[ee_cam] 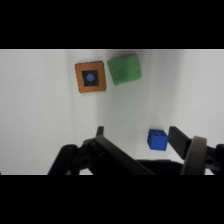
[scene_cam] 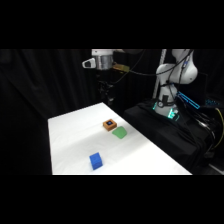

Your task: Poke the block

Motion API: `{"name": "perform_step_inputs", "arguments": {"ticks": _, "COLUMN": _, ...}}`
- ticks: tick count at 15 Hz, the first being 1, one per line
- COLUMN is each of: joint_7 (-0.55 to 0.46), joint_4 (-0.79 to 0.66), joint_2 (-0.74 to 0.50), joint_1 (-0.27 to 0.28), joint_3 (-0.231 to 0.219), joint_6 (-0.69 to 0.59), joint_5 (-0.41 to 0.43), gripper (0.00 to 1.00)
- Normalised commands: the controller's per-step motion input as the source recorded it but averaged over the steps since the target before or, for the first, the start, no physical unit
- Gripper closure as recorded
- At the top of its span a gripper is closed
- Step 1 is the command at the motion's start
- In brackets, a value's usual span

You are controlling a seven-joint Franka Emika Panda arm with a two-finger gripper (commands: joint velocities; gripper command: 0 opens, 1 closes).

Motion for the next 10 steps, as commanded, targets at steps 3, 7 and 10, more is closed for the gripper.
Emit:
{"name": "perform_step_inputs", "arguments": {"ticks": 3, "joint_7": 0.00, "joint_4": 0.02, "joint_2": 0.01, "joint_1": -0.022, "joint_3": 0.001, "joint_6": -0.01, "joint_5": 0.010, "gripper": 0.00}}
{"name": "perform_step_inputs", "arguments": {"ticks": 7, "joint_7": -0.04, "joint_4": 0.01, "joint_2": -0.07, "joint_1": -0.083, "joint_3": -0.062, "joint_6": 0.01, "joint_5": 0.036, "gripper": 0.00}}
{"name": "perform_step_inputs", "arguments": {"ticks": 10, "joint_7": -0.12, "joint_4": -0.10, "joint_2": -0.20, "joint_1": -0.121, "joint_3": -0.102, "joint_6": 0.01, "joint_5": 0.071, "gripper": 0.00}}
